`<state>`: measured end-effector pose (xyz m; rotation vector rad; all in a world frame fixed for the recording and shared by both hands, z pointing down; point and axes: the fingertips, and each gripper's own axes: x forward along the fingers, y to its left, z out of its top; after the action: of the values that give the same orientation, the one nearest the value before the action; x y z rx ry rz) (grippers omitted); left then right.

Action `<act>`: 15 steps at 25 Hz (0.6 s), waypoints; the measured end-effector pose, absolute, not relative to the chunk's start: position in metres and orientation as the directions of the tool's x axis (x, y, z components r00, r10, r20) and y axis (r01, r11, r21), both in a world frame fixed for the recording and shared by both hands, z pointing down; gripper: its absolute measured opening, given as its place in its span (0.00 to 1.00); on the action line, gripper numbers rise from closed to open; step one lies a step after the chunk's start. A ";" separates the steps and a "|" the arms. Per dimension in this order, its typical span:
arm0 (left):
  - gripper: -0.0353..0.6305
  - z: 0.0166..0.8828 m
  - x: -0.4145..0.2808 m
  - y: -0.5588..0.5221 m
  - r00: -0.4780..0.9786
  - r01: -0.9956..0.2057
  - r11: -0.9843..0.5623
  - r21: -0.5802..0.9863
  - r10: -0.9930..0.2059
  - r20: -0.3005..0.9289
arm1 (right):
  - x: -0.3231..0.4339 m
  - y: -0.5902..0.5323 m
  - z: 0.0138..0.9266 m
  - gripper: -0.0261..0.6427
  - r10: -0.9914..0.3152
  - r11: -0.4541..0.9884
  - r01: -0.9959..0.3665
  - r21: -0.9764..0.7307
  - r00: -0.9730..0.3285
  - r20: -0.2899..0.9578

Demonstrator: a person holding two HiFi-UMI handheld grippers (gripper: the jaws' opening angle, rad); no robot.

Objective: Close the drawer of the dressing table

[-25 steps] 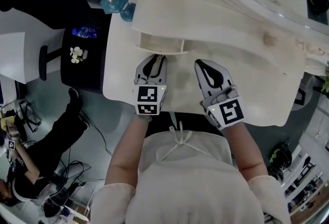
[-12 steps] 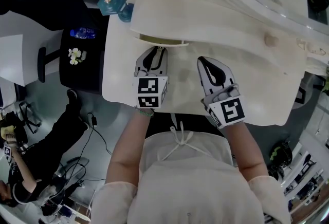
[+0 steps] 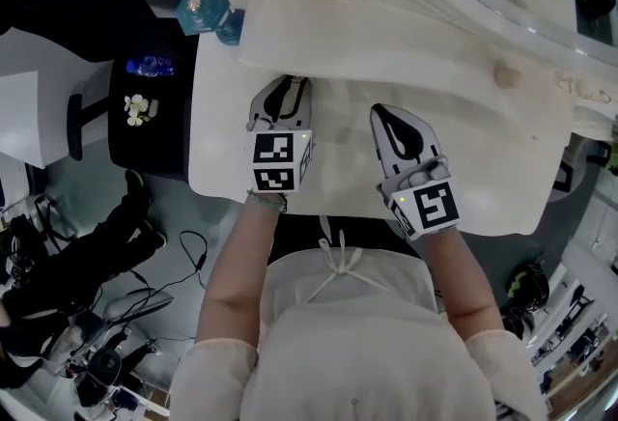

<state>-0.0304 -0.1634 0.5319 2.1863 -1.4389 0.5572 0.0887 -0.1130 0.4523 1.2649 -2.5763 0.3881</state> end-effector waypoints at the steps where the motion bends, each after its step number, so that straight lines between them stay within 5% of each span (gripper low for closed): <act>1: 0.21 0.532 -0.030 -0.165 0.370 -0.926 -0.344 0.157 -0.740 0.561 | 0.090 -0.114 0.453 0.05 -0.734 0.586 -0.800 -0.129 -0.591 0.334; 15: 0.21 0.533 -0.028 -0.173 0.405 -0.913 -0.353 0.202 -0.742 0.534 | 0.095 -0.120 0.457 0.05 -0.758 0.539 -0.830 -0.142 -0.552 0.348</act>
<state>-0.0275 -0.1732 0.5331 2.1972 -1.4102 0.4881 0.0945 -0.1203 0.4573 1.3338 -2.5335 0.4274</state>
